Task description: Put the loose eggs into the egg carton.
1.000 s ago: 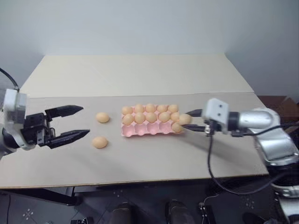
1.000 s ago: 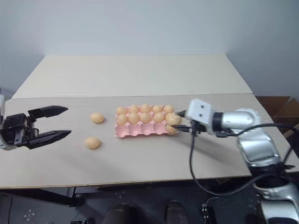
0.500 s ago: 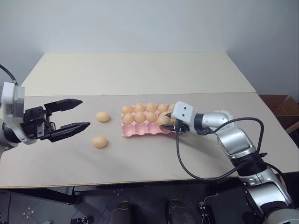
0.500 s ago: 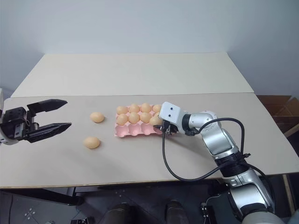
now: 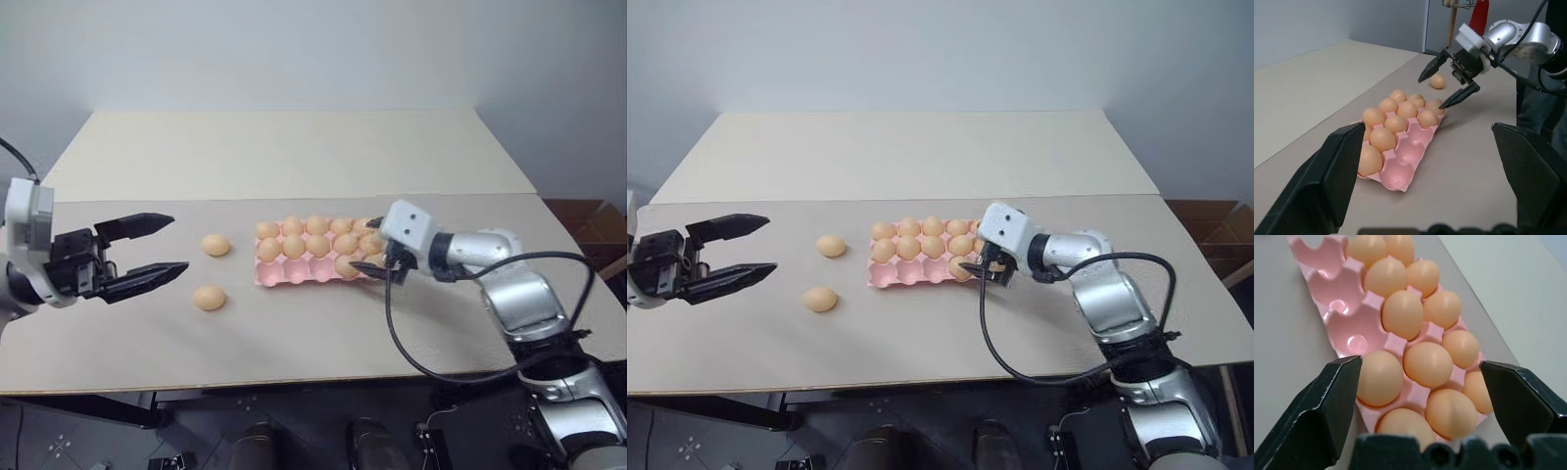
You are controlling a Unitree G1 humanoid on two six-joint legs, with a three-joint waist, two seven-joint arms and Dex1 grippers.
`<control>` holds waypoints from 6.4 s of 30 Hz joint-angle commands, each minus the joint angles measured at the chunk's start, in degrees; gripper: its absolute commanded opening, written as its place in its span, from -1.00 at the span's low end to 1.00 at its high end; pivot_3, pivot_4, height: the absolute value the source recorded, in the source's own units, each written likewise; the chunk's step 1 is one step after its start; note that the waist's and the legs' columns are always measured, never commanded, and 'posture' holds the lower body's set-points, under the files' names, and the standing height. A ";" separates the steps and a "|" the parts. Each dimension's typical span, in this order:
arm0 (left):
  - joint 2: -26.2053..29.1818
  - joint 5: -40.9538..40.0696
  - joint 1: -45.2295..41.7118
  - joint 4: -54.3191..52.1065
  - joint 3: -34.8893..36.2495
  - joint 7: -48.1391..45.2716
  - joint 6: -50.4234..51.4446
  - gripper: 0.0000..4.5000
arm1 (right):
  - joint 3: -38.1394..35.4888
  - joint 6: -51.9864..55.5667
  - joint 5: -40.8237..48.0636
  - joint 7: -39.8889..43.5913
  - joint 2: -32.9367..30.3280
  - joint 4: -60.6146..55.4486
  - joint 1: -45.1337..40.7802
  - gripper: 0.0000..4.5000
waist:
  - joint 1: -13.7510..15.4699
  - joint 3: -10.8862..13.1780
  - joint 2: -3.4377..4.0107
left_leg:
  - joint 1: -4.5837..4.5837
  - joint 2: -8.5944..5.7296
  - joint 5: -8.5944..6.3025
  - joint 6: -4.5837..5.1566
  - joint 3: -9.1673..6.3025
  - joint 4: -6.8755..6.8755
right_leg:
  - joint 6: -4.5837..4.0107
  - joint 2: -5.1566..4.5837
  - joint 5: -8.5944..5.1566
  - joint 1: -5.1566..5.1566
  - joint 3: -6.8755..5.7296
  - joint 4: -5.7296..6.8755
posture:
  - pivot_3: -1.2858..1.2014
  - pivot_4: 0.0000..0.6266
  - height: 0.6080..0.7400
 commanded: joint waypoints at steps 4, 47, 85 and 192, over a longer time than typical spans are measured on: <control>2.76 1.32 5.76 -0.67 3.99 -4.79 -1.21 1.00 | -12.03 -2.51 9.32 10.39 -11.58 -9.54 12.77 0.99 | 0.11 0.00 -0.01 | -0.03 0.00 -0.01 0.02 0.02 -0.01 | 0.00 -0.02 0.00 0.00 0.01 -0.09 | 0.03 -0.52 1.00; 1.05 4.99 6.94 -2.93 0.74 -3.20 -4.63 1.00 | -11.26 13.51 -7.58 -42.39 9.40 47.05 -19.27 0.99 | -0.64 -0.03 -0.03 | -0.15 0.01 0.13 0.09 0.33 -0.11 | -0.07 0.00 0.16 -0.18 0.08 -0.06 | 0.03 -0.52 1.00; 4.03 1.79 6.18 0.48 5.60 -5.32 -1.90 1.00 | -2.59 33.48 12.88 -24.25 14.07 -2.51 -9.83 -0.13 | -1.87 -0.03 -0.02 | -0.03 0.09 0.13 0.10 -0.07 -0.13 | -0.05 0.05 0.17 -0.13 0.08 -0.01 | 0.03 -0.52 1.00; -24.81 34.83 -29.89 24.74 -37.11 7.03 -16.91 -0.17 | -29.98 5.75 28.61 -0.57 -17.48 -16.81 25.48 1.00 | 1.21 -0.09 -0.16 | -0.16 -0.05 0.15 0.16 0.00 0.12 | 0.13 0.04 0.24 0.06 0.03 -0.13 | 0.03 -0.52 1.00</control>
